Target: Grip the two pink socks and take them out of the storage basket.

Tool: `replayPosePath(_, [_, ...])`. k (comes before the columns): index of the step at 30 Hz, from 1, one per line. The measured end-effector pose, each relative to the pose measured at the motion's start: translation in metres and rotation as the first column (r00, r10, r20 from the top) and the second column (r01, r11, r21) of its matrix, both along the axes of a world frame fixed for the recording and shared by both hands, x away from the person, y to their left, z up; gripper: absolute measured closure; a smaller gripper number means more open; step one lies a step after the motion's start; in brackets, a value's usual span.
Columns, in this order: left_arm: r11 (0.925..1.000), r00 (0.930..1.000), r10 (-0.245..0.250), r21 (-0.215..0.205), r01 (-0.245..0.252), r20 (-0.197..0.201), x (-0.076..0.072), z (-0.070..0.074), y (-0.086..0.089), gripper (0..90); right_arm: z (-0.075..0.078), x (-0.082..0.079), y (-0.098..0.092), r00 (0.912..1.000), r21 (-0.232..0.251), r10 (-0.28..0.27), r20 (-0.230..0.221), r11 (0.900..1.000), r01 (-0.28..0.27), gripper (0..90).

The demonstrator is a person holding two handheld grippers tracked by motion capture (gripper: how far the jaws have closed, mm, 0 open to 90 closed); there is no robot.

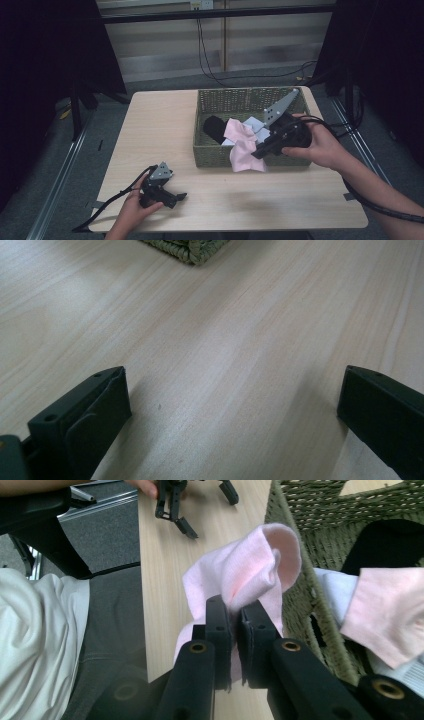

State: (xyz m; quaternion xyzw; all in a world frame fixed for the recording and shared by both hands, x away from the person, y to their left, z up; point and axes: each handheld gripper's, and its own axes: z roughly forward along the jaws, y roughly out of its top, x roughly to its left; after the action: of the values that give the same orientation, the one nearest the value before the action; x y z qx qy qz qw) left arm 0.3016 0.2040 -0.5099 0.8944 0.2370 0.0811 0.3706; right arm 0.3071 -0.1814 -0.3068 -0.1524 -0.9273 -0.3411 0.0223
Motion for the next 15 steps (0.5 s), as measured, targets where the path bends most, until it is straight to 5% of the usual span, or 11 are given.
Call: replayPosePath(15, [1.0000, 1.0000, 0.000, 0.000, 0.000, -0.001, 0.000, 0.000, 0.000, 0.0, -0.028, -0.002, 0.014, 0.9990, -0.014, 0.031, -0.031, 0.999, -0.032, 83.8])
